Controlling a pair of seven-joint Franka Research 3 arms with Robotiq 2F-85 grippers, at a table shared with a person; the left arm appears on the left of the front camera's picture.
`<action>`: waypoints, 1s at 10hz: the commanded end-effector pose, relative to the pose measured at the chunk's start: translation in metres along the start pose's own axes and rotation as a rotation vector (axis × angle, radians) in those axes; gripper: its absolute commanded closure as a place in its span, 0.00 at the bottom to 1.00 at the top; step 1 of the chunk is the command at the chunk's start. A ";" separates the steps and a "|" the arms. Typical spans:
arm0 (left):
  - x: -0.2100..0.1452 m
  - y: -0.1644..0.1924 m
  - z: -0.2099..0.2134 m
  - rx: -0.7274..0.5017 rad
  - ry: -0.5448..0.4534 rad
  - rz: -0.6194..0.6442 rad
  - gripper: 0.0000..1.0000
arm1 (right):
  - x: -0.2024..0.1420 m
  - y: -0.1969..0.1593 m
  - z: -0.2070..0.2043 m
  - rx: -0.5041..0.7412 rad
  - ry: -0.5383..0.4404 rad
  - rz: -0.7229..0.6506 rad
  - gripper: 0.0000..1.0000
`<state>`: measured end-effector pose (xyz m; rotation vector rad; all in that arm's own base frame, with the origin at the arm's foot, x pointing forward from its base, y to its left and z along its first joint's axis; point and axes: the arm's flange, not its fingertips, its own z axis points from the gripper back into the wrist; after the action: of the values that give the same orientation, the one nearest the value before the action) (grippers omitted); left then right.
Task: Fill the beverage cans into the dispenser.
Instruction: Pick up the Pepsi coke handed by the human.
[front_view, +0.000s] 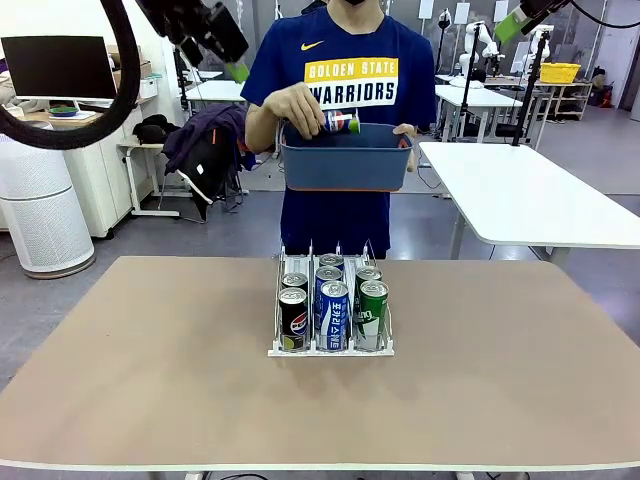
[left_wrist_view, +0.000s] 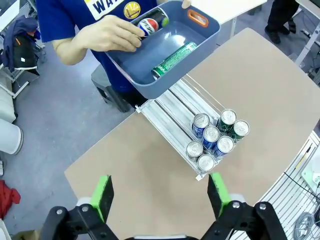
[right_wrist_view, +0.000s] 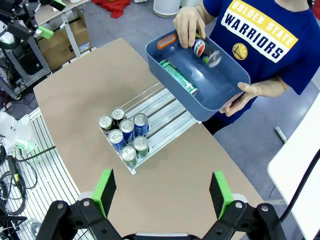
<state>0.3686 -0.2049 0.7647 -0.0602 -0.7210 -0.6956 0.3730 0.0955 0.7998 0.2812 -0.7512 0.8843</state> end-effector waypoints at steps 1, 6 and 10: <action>0.004 -0.002 0.018 -0.054 0.007 -0.060 0.00 | -0.001 0.000 -0.001 0.002 0.002 -0.001 0.00; 0.005 -0.001 0.026 -0.085 0.027 -0.134 0.00 | -0.001 0.000 -0.001 0.002 0.002 -0.001 0.00; 0.009 -0.009 0.033 -0.025 0.022 -0.102 0.00 | -0.001 0.000 -0.001 0.002 0.002 -0.001 0.00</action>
<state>0.3496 -0.2084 0.7936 -0.0393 -0.6955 -0.8150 0.3730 0.0955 0.7998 0.2812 -0.7512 0.8843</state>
